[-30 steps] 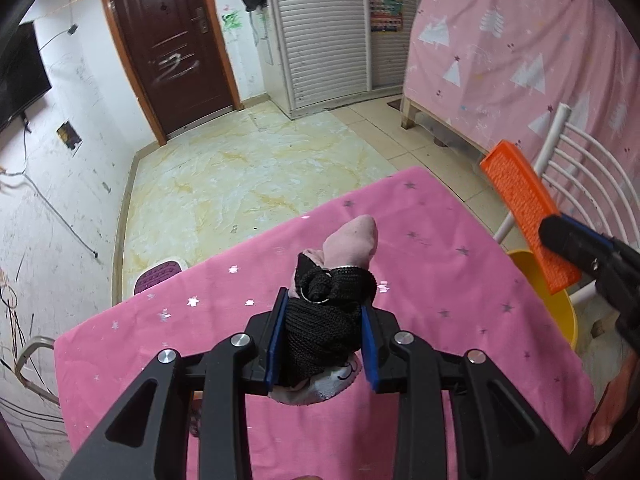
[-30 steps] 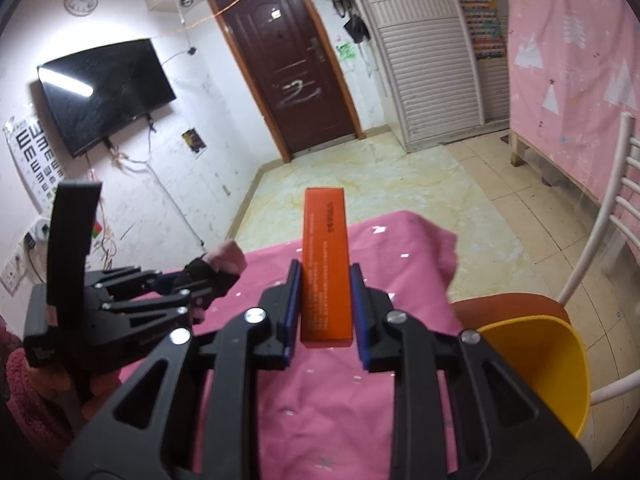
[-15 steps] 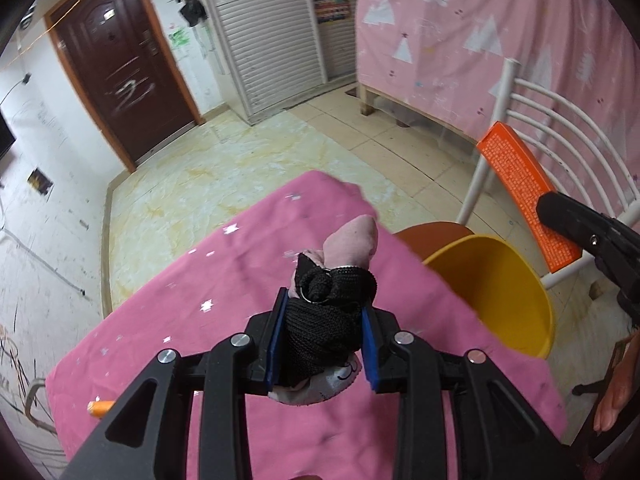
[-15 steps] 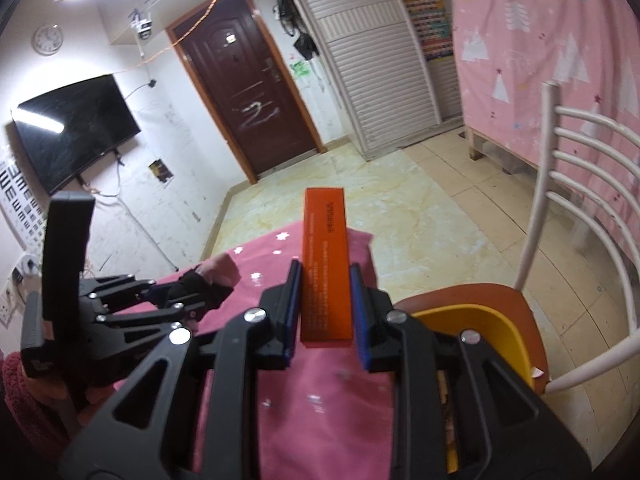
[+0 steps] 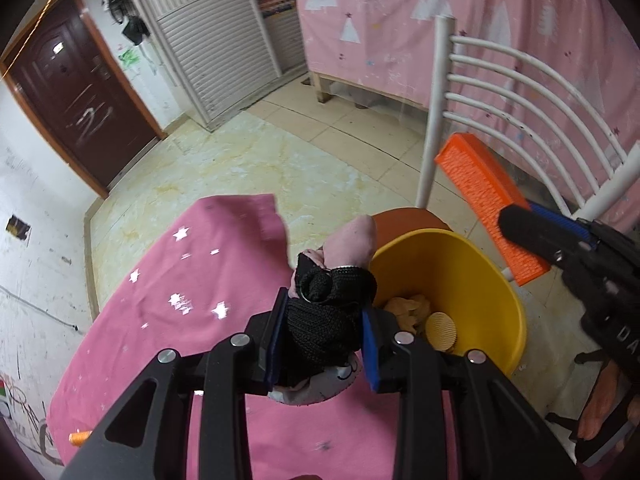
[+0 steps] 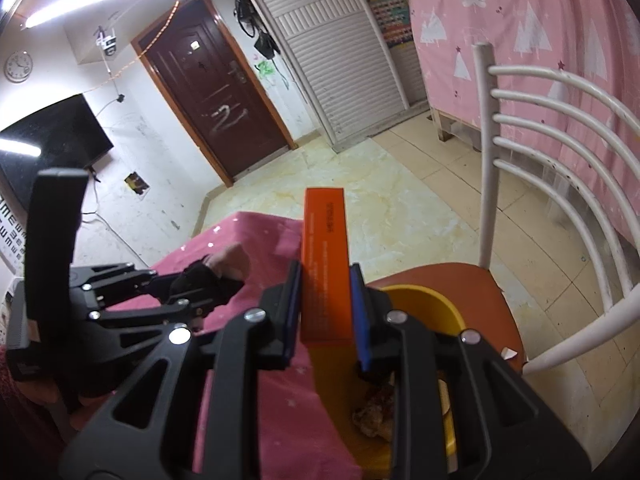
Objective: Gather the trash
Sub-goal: 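Carry the glove and orange box toward the yellow bin, then open both tools over the yellow bin to drop the glove and box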
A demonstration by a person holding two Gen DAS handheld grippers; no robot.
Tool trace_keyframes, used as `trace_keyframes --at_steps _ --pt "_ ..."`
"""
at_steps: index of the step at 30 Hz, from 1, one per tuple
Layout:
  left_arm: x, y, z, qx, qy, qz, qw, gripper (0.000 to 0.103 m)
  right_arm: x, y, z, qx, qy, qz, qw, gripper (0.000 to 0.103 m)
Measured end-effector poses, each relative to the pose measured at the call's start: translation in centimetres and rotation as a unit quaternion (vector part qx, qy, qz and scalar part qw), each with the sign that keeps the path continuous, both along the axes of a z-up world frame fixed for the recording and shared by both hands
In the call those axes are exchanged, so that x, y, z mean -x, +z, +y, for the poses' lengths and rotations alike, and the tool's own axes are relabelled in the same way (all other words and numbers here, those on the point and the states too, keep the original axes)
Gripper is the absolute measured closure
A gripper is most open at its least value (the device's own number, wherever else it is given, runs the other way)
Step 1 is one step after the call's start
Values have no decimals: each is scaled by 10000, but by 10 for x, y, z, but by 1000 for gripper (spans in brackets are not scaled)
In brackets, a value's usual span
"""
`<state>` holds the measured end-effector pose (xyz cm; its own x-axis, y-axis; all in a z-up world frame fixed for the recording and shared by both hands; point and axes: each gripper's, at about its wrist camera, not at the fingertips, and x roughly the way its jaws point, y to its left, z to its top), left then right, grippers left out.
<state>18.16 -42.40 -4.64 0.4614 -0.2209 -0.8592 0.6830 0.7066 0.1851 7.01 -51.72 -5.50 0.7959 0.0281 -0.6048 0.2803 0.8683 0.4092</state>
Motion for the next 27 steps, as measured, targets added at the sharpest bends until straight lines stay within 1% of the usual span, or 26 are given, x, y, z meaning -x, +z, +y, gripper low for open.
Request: trace_keyframes --at_steps 7,9,13,15,17,22,23,25,26,27 --pt "13 -11 -38 -140 -261 111 9995 79 8 -15 -16 -94 -83 120 9998 81" --pt "12 -13 -44 -143 -278 231 9992 75 10 -19 -18 -115 -88 159 9998 81" --pt "9 -18 -50 -204 -182 295 9992 72 13 -23 -23 -159 -114 175 9997 81" --pt "7 -19 -50 -203 -160 333 9991 67 13 -25 -24 -172 -121 193 9996 81" --pt "5 -19 -49 -182 -114 314 9993 64 13 -28 -22 -182 -105 223 9995 81" --pt "1 -15 -44 -135 -24 302 9994 64 6 -34 -16 -185 -23 366 9992 81" --pt "0 -15 -43 -127 -16 304 9995 64 6 -35 -15 -180 -13 386 9991 80" --pt "-1 -13 -38 -107 14 288 9995 64 5 -35 -14 -155 -29 406 9990 69" --pt "-1 -12 -35 -86 37 294 9995 64 4 -33 -14 -145 -37 405 9991 61" --pt "-1 -11 -34 -71 50 299 9995 64 5 -32 -13 -133 -39 402 9991 58"
